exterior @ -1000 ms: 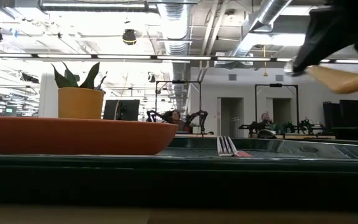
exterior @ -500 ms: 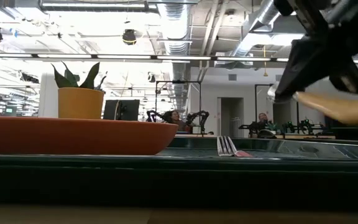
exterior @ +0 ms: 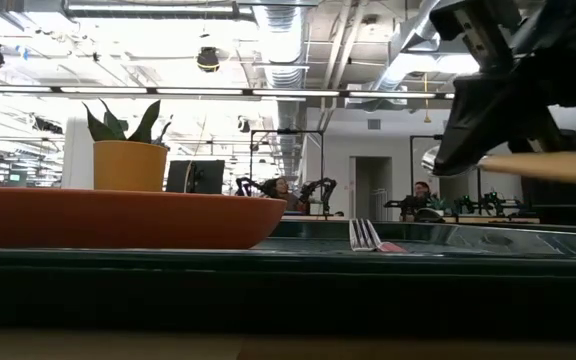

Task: Pick and place plate/cup/fork/spoon on tray
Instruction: Put the yellow spoon on the black serving tray, then return to Home Position

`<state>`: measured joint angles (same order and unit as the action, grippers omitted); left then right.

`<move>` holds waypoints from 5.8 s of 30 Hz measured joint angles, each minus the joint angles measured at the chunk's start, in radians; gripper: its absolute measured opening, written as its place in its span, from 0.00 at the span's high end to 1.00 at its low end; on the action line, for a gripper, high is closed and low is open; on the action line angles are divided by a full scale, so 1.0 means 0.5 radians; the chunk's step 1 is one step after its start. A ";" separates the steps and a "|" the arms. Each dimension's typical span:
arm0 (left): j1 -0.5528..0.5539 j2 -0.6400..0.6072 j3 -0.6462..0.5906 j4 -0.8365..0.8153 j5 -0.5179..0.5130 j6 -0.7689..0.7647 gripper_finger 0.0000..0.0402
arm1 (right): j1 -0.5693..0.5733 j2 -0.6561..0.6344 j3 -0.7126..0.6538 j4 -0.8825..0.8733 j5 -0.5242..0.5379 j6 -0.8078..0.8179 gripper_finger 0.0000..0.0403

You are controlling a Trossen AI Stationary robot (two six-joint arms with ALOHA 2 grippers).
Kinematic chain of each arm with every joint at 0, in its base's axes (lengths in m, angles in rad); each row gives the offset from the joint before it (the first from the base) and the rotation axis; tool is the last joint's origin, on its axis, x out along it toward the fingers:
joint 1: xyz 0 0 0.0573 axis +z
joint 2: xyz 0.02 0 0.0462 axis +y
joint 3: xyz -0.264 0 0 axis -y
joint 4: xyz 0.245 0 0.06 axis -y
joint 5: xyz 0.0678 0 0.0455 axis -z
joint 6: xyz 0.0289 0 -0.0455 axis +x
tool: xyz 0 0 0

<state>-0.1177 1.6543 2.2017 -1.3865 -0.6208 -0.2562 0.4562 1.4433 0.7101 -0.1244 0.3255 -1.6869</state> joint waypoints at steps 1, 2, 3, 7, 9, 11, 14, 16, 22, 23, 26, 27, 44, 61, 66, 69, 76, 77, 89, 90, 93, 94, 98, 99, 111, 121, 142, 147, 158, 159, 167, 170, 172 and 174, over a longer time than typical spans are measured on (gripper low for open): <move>0.000 0.000 0.000 0.000 -0.016 -0.002 0.78 | -0.012 0.000 0.000 0.003 -0.035 0.018 1.00; 0.001 0.000 0.000 0.000 -0.039 -0.008 0.78 | -0.023 0.000 -0.009 0.026 -0.048 0.021 1.00; 0.001 0.000 0.000 0.000 -0.062 -0.015 0.78 | -0.031 0.000 -0.035 0.084 -0.049 0.020 1.00; 0.002 0.000 0.000 0.000 -0.138 -0.018 0.78 | -0.073 0.000 -0.154 0.227 -0.055 -0.045 1.00; 0.004 0.000 0.000 0.000 -0.189 -0.019 0.78 | -0.084 0.000 -0.217 0.280 -0.082 -0.062 1.00; 0.004 0.000 0.000 0.000 -0.228 -0.020 0.78 | -0.085 0.000 -0.272 0.342 -0.121 -0.065 1.00; 0.004 0.000 0.000 0.000 -0.279 -0.020 0.78 | -0.078 -0.035 -0.336 0.522 -0.125 -0.086 1.00; 0.004 0.000 0.000 0.001 -0.306 -0.036 0.78 | -0.080 -0.036 -0.342 0.564 -0.133 -0.095 1.00; 0.029 0.000 0.000 0.027 -0.308 -0.034 0.78 | -0.169 -0.014 -0.346 0.504 -0.139 -0.087 1.00; 0.035 0.000 0.000 0.027 -0.308 -0.028 0.78 | -0.183 -0.014 -0.348 0.492 -0.149 -0.083 1.00; 0.051 0.000 0.000 0.027 -0.308 -0.029 0.78 | -0.227 0.012 -0.343 0.502 -0.201 -0.083 1.00; 0.058 0.000 0.000 0.027 -0.307 -0.029 0.78 | -0.232 0.024 -0.345 0.485 -0.213 -0.084 1.00; 0.095 0.000 0.000 0.031 -0.307 0.018 0.78 | -0.264 0.113 -0.347 0.458 -0.343 -0.080 0.99; 0.095 0.000 0.000 0.031 -0.307 0.015 0.78 | -0.279 0.167 -0.345 0.577 -0.296 -0.078 0.92; 0.095 0.000 0.000 0.031 -0.307 0.015 0.78 | -0.290 0.167 -0.345 0.577 -0.292 -0.078 0.90; 0.095 0.000 0.000 0.030 -0.307 0.023 0.78 | -0.291 0.167 -0.345 0.577 -0.293 -0.078 0.88; 0.095 0.000 0.000 0.030 -0.307 0.027 0.78 | -0.291 0.164 -0.345 0.582 -0.297 -0.079 0.82; 0.095 0.000 0.000 0.030 -0.307 0.029 0.78 | -0.291 0.163 -0.345 0.583 -0.297 -0.079 0.82; 0.095 0.000 0.000 0.030 -0.269 0.034 0.78 | -0.290 0.076 -0.335 0.588 -0.116 0.065 0.78; 0.095 0.000 0.000 0.030 -0.262 0.034 0.78 | -0.284 0.059 -0.334 0.571 -0.114 0.076 0.78; 0.095 0.000 0.000 0.031 -0.255 0.031 0.78 | -0.247 -0.021 -0.338 0.549 -0.016 0.154 0.78; 0.095 0.000 0.000 0.031 -0.255 0.023 0.78 | -0.237 -0.046 -0.336 0.557 0.019 0.215 0.78; 0.095 0.000 0.000 0.035 -0.329 -0.016 0.78 | -0.176 -0.196 -0.340 0.509 0.215 0.732 0.78; 0.095 0.000 0.000 0.041 -0.360 -0.026 0.78 | -0.160 -0.253 -0.340 0.516 0.271 0.917 0.78; 0.078 -0.027 0.000 0.041 -0.334 0.304 0.78 | -0.013 -1.519 -0.257 0.586 1.311 2.831 0.78; 0.186 -0.396 -0.122 0.451 0.227 0.304 0.78 | 0.034 -2.388 -0.352 0.318 0.684 3.362 0.78; 0.203 -2.638 -3.030 2.138 0.455 -0.131 0.78 | 0.025 -2.879 -0.710 0.006 0.449 3.796 0.78; 0.203 -2.986 -3.361 2.145 0.492 -0.302 0.78 | 0.025 -2.881 -0.928 0.041 0.495 4.009 0.78; 0.202 -3.276 -3.872 2.198 0.447 -0.437 0.78 | -0.065 -2.881 -1.403 0.613 0.510 4.206 0.78; 0.201 -3.270 -3.906 2.232 0.448 -0.451 0.78 | -0.079 -2.878 -1.403 0.596 0.512 4.221 0.78; 0.201 -3.301 -4.153 2.297 0.498 -0.612 0.78 | -0.119 -2.882 -1.404 0.552 0.496 4.232 0.78; 0.201 -3.302 -4.237 2.423 0.498 -0.611 0.78 | -0.119 -2.882 -1.405 0.549 0.480 4.232 0.78; 0.201 -3.287 -4.255 2.487 0.491 -0.573 0.78 | -0.119 -2.882 -1.405 0.525 0.424 4.231 0.78; 0.201 -3.255 -4.270 2.546 0.443 -0.537 0.78 | -0.119 -2.881 -1.405 0.488 0.395 4.232 0.78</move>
<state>-0.0174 0.0267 0.0668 -0.1133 -0.3995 -0.5246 0.3965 0.0026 0.0078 0.1194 0.5229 0.4292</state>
